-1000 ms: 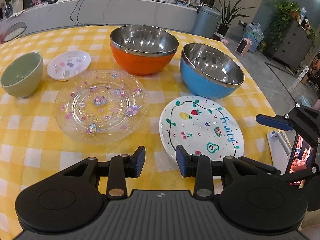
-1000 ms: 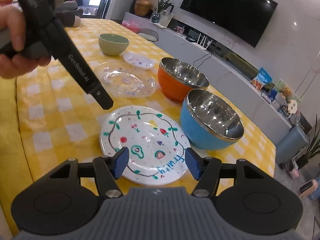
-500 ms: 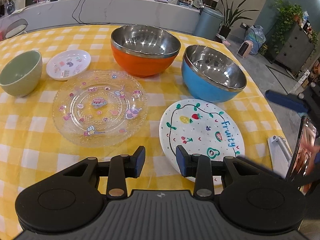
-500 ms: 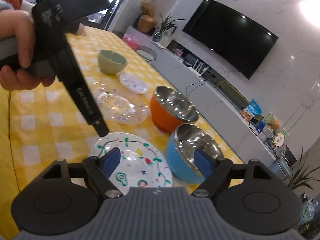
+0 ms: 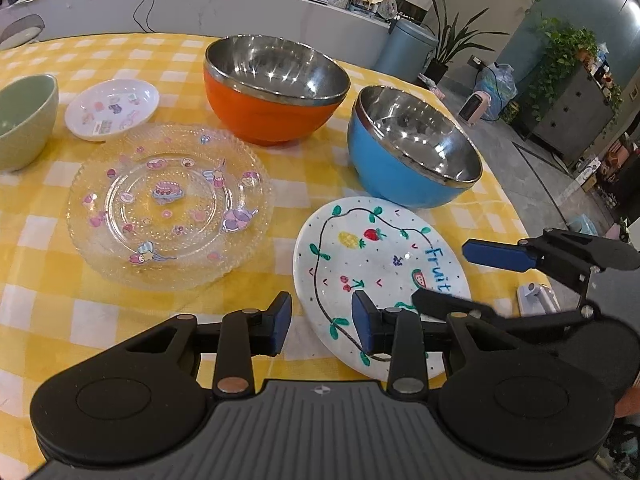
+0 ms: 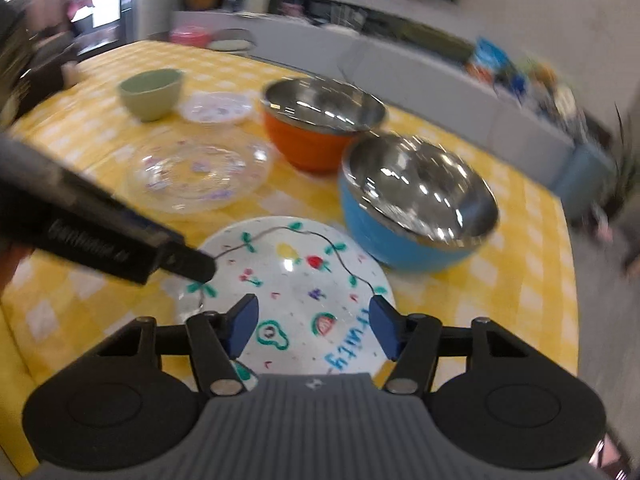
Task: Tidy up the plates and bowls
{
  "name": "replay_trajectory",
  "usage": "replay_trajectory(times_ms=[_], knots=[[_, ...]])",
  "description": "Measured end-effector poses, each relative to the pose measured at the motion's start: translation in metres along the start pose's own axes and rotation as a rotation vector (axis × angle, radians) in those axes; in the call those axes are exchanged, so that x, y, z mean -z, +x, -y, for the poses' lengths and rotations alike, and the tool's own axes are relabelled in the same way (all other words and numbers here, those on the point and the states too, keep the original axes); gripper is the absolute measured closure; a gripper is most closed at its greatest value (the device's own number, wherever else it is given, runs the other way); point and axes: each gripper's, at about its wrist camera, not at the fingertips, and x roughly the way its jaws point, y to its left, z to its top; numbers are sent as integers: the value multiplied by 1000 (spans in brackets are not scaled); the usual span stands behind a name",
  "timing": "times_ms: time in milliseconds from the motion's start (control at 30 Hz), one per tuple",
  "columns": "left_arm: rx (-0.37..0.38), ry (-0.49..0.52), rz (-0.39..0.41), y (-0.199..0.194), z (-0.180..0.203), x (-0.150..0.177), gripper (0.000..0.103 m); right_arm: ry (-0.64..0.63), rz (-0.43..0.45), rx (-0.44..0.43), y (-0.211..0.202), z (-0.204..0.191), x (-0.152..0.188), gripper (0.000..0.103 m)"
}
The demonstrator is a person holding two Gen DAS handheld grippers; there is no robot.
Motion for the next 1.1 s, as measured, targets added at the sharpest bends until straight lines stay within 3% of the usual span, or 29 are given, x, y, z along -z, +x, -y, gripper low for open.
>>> replay_trajectory(times_ms=[267, 367, 433, 600, 767, 933, 1000, 1100], knots=[[-16, -1, -3, 6, -3, 4, 77, 190, -105, 82, 19, 22, -3, 43], [-10, -5, -5, 7, -2, 4, 80, 275, -132, 68, 26, 34, -2, 44], [-9, 2, -3, 7, 0, 3, 83, 339, -137, 41, 29, 41, -1, 47], [-10, -2, -4, 7, 0, 3, 84, 404, -127, 22, 29, 44, 0, 67], [-36, 0, -8, 1, -4, 4, 85, 438, -118, 11, 26, 39, 3, 67], [-70, -15, -15, -10, -20, 7, 85, 411, -134, -61, 21, 22, 3, 67], [-53, -35, -15, -10, -26, 7, 82, 409, -137, -92, 22, 19, 1, 54], [-50, -48, 0, -10, -29, 9, 78, 439, -132, -108, 23, 21, 2, 50]])
